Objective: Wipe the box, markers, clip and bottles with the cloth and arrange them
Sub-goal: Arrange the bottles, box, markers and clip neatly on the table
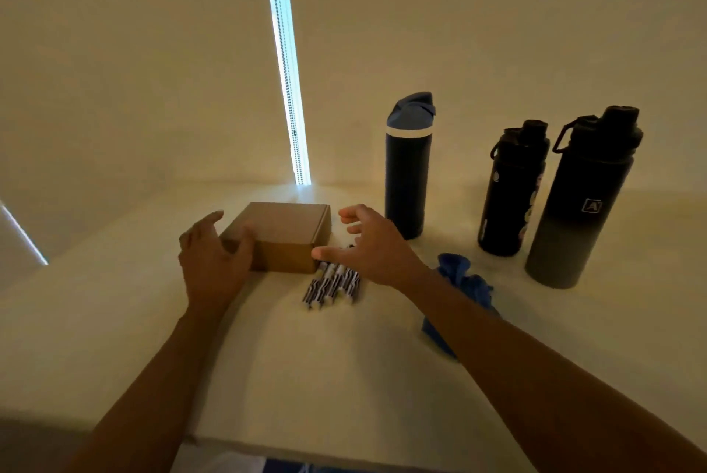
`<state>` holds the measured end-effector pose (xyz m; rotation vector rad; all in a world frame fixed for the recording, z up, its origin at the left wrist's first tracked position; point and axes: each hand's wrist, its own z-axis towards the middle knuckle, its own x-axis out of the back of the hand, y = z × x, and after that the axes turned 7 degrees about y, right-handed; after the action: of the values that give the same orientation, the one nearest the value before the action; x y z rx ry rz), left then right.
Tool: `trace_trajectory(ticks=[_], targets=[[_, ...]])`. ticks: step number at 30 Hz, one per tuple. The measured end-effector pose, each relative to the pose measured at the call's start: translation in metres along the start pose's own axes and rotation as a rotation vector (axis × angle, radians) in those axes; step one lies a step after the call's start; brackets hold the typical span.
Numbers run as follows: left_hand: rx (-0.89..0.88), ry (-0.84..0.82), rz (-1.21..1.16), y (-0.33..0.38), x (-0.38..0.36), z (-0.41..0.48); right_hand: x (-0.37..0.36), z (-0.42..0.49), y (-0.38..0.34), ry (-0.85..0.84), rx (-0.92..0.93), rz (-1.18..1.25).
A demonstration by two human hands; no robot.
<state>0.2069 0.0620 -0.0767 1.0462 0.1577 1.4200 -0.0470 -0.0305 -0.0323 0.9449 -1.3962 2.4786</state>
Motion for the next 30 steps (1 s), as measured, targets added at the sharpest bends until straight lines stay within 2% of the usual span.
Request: trace_trajectory(ticks=[3,5,10,14,17,23,30], targets=[[0.204,-0.078,-0.086,-0.011,-0.002,0.005,-0.015,0.009,-0.001,-0.064,-0.030,-0.064],[0.229,-0.125,-0.110,-0.011,-0.005,0.007,-0.025,0.014,0.000,-0.083,-0.045,-0.072],[0.176,-0.091,-0.179,-0.001,-0.013,0.019,-0.038,0.030,0.005,0.014,-0.055,-0.006],[0.098,-0.130,-0.261,0.007,-0.025,0.031,-0.031,0.047,0.011,0.070,-0.069,0.052],[0.076,-0.163,-0.278,0.013,-0.036,0.041,-0.026,0.059,0.020,0.080,-0.101,0.075],[0.087,-0.353,-0.330,0.001,-0.051,0.051,-0.024,0.076,0.041,0.056,-0.151,0.119],[0.030,-0.340,-0.305,-0.012,-0.054,0.054,-0.032,0.078,0.049,0.050,-0.136,0.125]])
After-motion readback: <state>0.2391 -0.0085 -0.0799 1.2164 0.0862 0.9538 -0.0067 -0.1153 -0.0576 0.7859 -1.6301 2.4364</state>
